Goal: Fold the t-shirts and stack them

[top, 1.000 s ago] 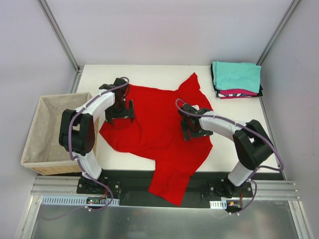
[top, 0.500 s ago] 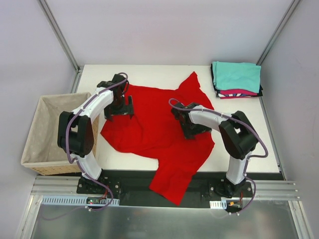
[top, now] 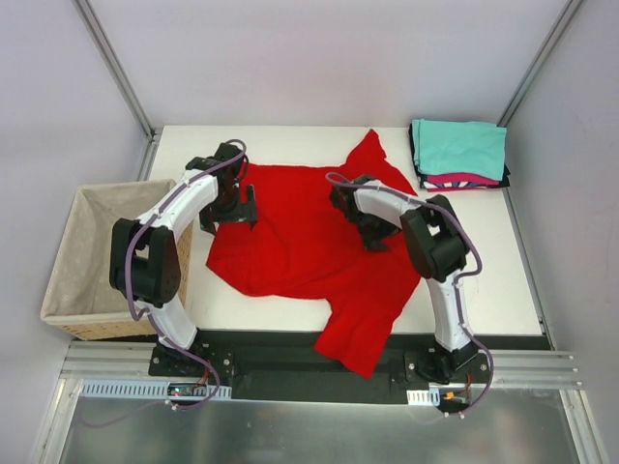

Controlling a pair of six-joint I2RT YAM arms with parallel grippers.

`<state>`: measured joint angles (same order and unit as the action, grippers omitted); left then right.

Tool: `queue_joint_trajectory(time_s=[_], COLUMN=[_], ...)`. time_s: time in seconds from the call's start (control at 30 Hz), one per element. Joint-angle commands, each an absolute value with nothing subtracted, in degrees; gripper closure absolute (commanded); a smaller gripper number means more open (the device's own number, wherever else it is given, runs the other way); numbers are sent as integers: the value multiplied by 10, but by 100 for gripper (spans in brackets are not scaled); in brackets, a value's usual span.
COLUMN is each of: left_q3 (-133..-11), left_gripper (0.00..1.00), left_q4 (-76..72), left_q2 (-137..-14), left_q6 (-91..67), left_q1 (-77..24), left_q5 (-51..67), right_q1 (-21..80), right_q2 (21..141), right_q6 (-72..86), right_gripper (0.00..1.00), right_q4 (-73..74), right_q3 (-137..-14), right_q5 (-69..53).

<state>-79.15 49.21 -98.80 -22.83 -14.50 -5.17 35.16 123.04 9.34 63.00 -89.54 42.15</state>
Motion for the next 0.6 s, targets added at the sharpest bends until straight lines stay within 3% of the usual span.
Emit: queue_joint_trajectory(time_s=[0.0, 0.37, 0.57], left_q3=[-796, -781, -807], left_gripper=[4, 4, 5], left_q4=[510, 490, 490], left_q2=[-964, -1002, -963], left_q6=[-214, -216, -237], left_q1=[-131, -111, -135], left_q5=[-70, -52, -1], right_q1=[296, 208, 224], right_q2=[1285, 1360, 1248], right_q6=[67, 47, 69], right_gripper=[3, 3, 3], right_q4=[652, 701, 667], right_q3=[-982, -1158, -1088], right_q5=[424, 389, 378])
